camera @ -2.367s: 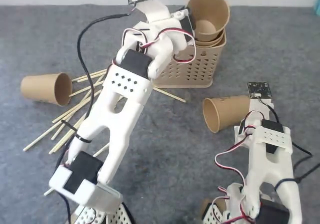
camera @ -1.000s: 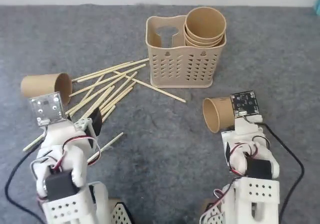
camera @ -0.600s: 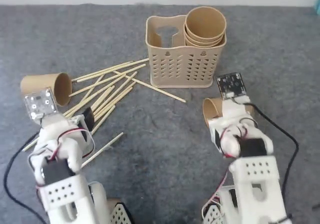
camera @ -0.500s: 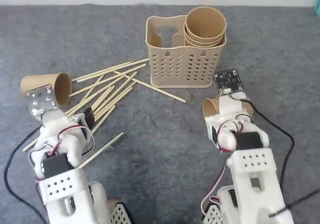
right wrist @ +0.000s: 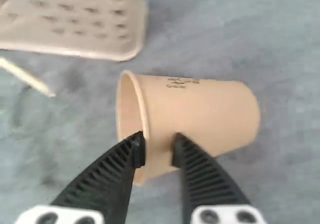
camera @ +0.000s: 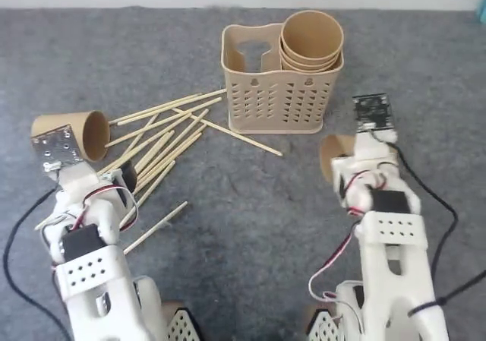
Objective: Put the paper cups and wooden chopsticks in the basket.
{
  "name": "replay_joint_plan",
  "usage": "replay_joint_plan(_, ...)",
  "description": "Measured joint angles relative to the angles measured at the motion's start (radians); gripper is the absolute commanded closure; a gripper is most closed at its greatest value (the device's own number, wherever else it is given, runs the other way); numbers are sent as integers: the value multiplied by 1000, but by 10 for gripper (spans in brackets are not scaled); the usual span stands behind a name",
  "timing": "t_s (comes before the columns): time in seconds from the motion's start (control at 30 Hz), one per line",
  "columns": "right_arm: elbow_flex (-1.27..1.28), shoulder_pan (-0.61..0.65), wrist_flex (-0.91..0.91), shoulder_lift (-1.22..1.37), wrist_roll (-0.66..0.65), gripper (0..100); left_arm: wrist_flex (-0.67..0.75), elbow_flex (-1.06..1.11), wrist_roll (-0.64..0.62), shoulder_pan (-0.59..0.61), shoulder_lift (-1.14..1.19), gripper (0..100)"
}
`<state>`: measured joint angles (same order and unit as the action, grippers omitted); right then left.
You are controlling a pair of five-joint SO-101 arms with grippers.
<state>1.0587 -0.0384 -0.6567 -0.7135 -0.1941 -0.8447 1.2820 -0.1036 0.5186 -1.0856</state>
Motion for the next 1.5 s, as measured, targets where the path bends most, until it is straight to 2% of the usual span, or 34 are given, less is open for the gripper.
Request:
replay_joint_plan(0.17,-77,-160,18,72,-37,991,0,0,0,0,0,735)
replay_joint_plan(0.4,-167,-304,15,123,-32,991,0,0,0,0,0,735)
replay_joint_plan(0.63,-385,-344,-239,127,66,991,0,0,0,0,0,735)
replay_joint_plan(0.87,-741,-281,-585,127,146,991,0,0,0,0,0,735)
replay_joint_plan(1.0,-971,-212,-724,127,222,991,0,0,0,-12,0,735)
replay_joint_plan(1.2,-1272,-101,-833,219,350,991,0,0,0,-23,0,735)
replay_joint_plan(1.5,-1811,18,-922,608,473,989,31,17,0,-25,2,735)
